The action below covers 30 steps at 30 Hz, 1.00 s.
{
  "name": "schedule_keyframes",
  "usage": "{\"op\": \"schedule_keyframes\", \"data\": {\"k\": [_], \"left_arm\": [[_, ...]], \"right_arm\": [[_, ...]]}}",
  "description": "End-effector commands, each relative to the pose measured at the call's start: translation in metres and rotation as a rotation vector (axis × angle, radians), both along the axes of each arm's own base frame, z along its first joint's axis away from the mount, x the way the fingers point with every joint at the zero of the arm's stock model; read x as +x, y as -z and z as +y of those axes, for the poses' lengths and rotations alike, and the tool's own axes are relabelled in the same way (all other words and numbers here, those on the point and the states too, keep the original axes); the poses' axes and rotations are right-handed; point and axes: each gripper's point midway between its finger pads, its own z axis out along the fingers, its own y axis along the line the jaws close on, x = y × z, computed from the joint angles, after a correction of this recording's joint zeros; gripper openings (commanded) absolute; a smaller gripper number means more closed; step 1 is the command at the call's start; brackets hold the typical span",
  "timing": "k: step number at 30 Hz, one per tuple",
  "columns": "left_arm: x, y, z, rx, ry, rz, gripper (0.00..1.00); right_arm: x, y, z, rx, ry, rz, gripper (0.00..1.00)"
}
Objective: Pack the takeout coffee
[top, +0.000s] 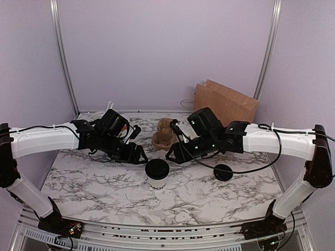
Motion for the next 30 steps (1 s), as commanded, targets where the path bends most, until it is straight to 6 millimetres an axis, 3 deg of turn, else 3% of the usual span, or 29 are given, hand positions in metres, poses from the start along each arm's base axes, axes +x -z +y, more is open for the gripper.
{"op": "schedule_keyframes", "data": {"k": [1,12,30], "left_arm": [[0.008,-0.008,-0.013,-0.086,0.008,-0.014,0.73],[0.007,0.004,-0.004,-0.069,0.003,-0.005,0.70],[0.003,0.018,-0.008,-0.083,0.016,0.025,0.69]], "right_arm": [[-0.003,0.000,0.008,-0.018,-0.004,0.015,0.49],[-0.008,0.005,0.022,-0.037,-0.037,0.037,0.45],[-0.013,0.017,0.034,-0.072,-0.052,0.060,0.34]]}}
